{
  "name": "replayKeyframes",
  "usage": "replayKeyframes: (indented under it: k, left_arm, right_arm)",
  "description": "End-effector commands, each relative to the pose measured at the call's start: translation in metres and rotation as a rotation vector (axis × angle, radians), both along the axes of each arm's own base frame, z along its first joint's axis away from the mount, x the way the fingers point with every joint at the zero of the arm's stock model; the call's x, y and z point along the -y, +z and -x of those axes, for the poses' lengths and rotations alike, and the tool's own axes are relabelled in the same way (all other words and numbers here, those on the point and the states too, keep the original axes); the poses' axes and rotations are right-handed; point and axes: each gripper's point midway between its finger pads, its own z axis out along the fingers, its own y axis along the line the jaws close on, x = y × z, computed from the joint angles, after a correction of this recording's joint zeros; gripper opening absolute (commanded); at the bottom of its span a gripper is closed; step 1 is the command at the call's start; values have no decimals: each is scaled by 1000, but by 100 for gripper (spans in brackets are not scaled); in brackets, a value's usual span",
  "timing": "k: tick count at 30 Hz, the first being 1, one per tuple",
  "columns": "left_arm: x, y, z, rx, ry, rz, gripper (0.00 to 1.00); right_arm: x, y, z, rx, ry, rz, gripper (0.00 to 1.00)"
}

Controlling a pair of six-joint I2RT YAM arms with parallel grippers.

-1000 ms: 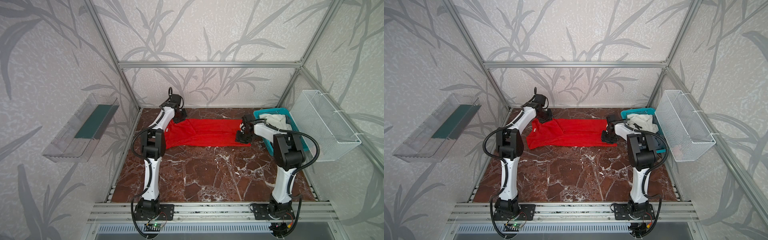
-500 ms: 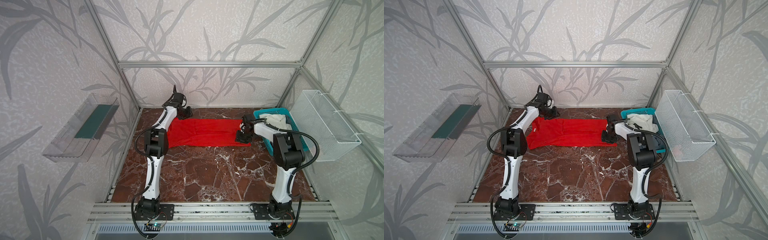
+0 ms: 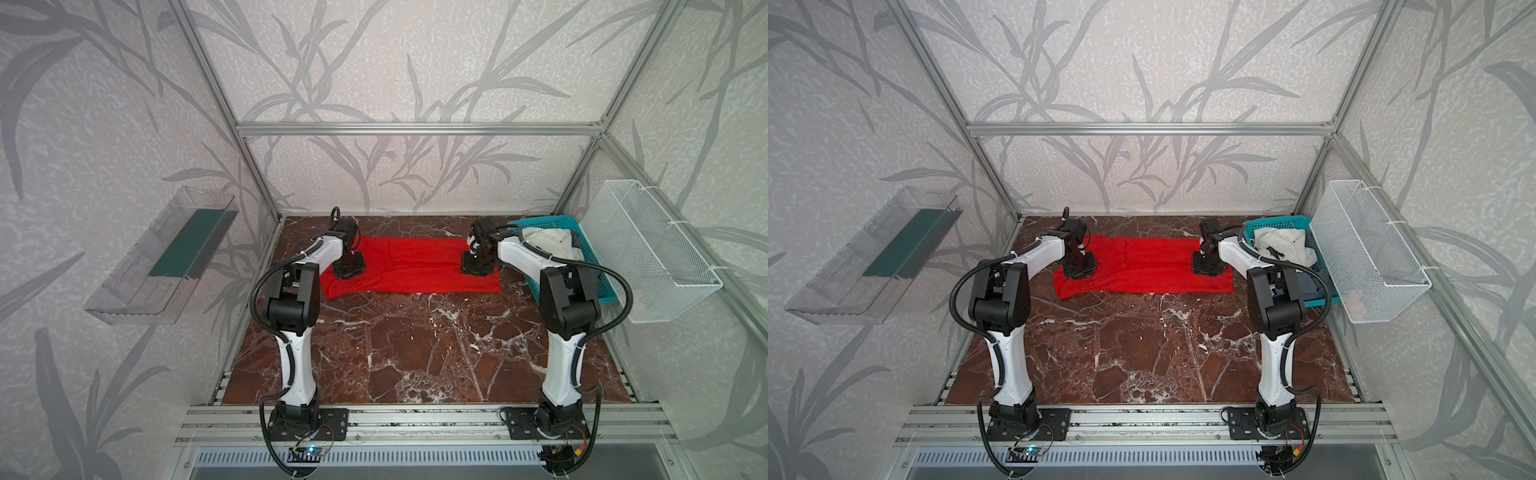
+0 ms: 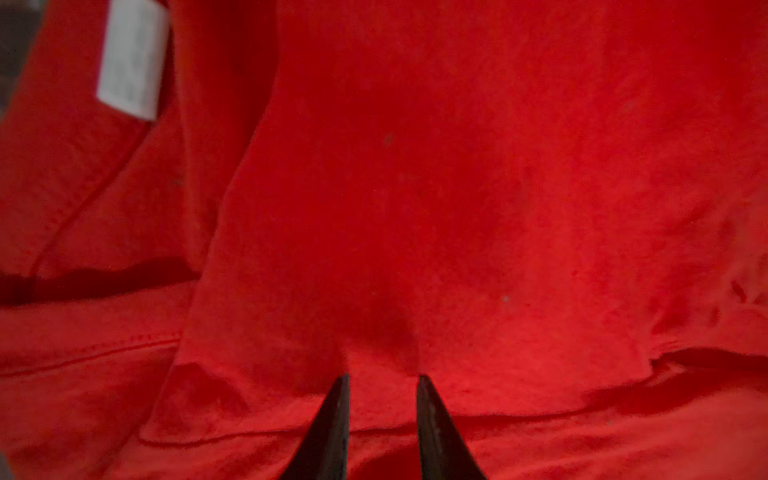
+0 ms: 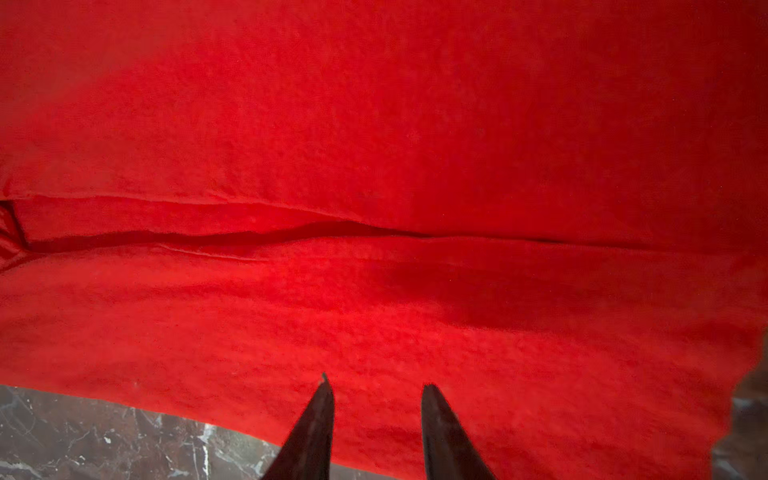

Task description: Fold and stack the t-shirts

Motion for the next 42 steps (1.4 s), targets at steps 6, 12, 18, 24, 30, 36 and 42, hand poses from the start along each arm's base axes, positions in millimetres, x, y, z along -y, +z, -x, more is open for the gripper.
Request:
replayKeyframes:
  k: [6, 12, 18, 24, 30, 36, 42]
  left_arm:
    - [-24, -21, -12, -49, 99, -41, 30]
    - [-28, -37, -39, -71, 85, -49, 31]
    - [-18, -35, -92, -16, 58, -17, 31]
    - [20, -31, -138, 73, -61, 141, 31]
    - [46, -21, -169, 200, -135, 264, 31]
    - [53, 33, -209, 432, -205, 283, 33]
    - [56, 121, -211, 585, -268, 264, 36]
  right_arm:
    - [27, -52, 39, -196, -44, 64, 37]
    - [24, -60, 80, -290, 5, 38, 37]
    - [4, -61, 135, -360, 88, 14, 36]
    - [-37, -73, 183, -410, 167, -39, 36]
    - [-91, -71, 219, -412, 246, -101, 36]
    - [-135, -46, 242, -380, 347, -163, 36]
    - [-128, 15, 224, -211, 375, -124, 36]
